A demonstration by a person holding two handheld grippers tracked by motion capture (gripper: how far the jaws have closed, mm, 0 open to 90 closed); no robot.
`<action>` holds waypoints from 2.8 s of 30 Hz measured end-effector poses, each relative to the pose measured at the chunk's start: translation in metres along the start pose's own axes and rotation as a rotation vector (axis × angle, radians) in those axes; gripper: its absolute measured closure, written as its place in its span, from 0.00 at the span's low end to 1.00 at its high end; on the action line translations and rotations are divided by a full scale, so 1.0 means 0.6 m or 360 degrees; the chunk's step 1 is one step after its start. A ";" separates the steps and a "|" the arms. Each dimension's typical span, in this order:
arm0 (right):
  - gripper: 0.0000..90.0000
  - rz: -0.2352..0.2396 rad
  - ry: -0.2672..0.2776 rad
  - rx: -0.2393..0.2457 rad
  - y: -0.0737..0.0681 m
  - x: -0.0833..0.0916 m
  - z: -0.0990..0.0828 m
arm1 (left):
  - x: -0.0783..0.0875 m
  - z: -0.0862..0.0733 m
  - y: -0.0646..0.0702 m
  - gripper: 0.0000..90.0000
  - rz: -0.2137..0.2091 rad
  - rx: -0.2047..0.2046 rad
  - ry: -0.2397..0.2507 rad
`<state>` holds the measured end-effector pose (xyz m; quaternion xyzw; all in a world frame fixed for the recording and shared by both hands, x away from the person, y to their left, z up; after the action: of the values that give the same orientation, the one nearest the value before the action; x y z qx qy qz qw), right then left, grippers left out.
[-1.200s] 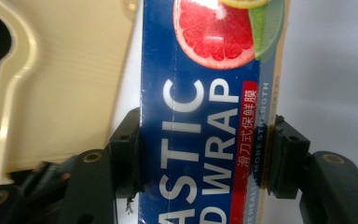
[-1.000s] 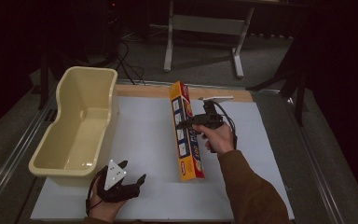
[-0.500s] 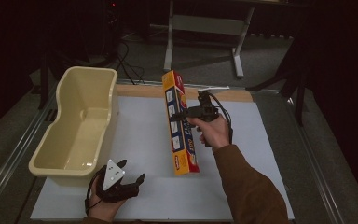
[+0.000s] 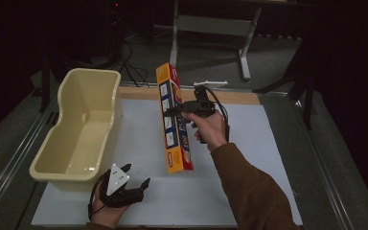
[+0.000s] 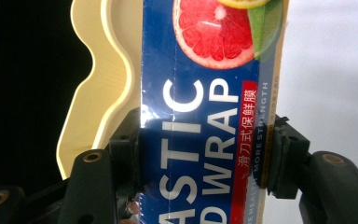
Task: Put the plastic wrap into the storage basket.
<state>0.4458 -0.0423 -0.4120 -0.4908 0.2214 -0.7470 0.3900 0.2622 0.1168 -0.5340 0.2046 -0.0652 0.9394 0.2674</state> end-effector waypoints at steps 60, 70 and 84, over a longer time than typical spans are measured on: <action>0.46 0.0311 0.0125 -0.0102 -0.145 -0.098 0.043 | 0.004 0.008 -0.001 0.21 -0.0009 0.0025 0.0052; 0.46 0.0337 0.0104 -0.0087 -0.157 -0.110 0.037 | 0.005 0.008 0.001 0.21 -0.0008 0.0019 0.0062; 0.46 0.0393 0.0151 -0.0175 -0.164 -0.124 0.042 | 0.005 0.008 0.013 0.22 -0.0021 -0.0013 0.0067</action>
<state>0.4486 0.0775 -0.3731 -0.4447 0.3389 -0.7023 0.4407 0.2574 0.1108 -0.5285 0.1842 -0.0620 0.9414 0.2758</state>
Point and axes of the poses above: each handheld gripper's, and its own axes: x roughly backward along the jaws, z roughly out of its top, y roughly to its right, the point moved 7 cm from there along -x, roughly forward along the jaws, and after that the axes turned 3 degrees about y, right-handed, at the moved point
